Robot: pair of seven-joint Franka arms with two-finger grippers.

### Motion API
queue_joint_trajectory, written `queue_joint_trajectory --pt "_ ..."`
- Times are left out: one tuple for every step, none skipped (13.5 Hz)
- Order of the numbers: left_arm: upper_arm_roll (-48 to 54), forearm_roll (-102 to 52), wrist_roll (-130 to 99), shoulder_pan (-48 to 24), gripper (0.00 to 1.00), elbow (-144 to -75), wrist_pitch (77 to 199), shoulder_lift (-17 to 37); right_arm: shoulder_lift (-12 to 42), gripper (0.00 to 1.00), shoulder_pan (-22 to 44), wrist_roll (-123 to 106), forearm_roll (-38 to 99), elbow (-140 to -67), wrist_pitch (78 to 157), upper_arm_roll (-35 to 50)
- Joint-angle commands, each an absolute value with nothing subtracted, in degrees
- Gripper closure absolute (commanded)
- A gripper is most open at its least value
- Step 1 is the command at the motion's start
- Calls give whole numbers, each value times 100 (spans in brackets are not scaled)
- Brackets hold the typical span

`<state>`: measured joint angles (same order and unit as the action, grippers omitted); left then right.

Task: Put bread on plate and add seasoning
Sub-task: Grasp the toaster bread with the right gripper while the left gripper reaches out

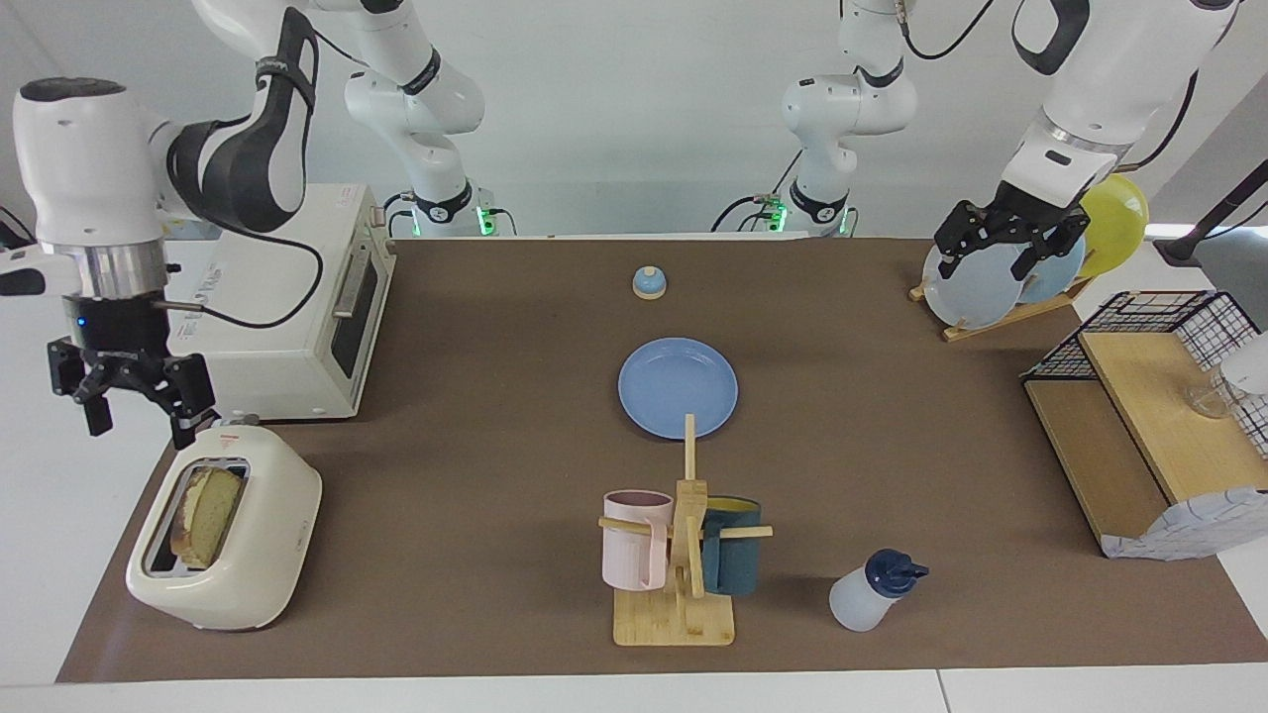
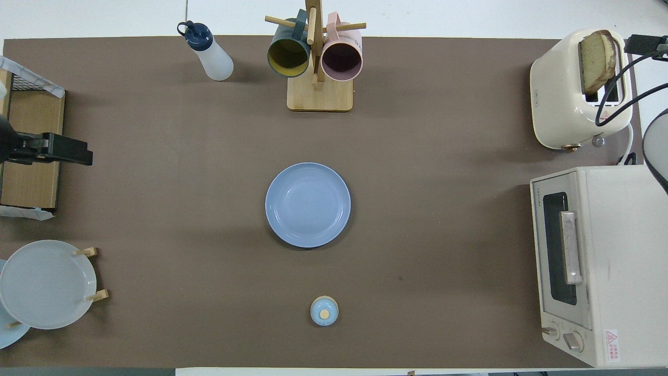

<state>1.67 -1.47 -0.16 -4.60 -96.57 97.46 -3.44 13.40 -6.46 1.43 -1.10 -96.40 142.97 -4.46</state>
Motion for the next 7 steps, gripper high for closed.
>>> queue_joint_trajectory --pt "149 -53 -255 -668 0 -11245 11576 -1018 1757 0 -633 80 97 -9554 14695 -343" --pt "158 -44 -264 -703 0 -11546 12062 -1020 1767 0 -563 -95 97 -9589 14704 -343" --pt "150 -35 -351 -868 0 -11784 12528 -950 1767 5 -545 -358 88 -9598 14687 -343" --pt "149 -35 -360 -914 0 -12065 13116 -906 1758 22 -545 -491 97 -9632 14695 -343" --pt "149 -26 -369 -923 0 -12424 13757 -844 1784 28 -571 -544 97 -9659 14713 -343" --pt "149 -9 -378 -1027 0 -12680 14347 -687 1793 41 -580 -623 97 -9720 14748 -343" --pt "149 -9 -456 -1098 0 -12796 14944 -416 1767 63 -597 -711 97 -9808 14765 -343"
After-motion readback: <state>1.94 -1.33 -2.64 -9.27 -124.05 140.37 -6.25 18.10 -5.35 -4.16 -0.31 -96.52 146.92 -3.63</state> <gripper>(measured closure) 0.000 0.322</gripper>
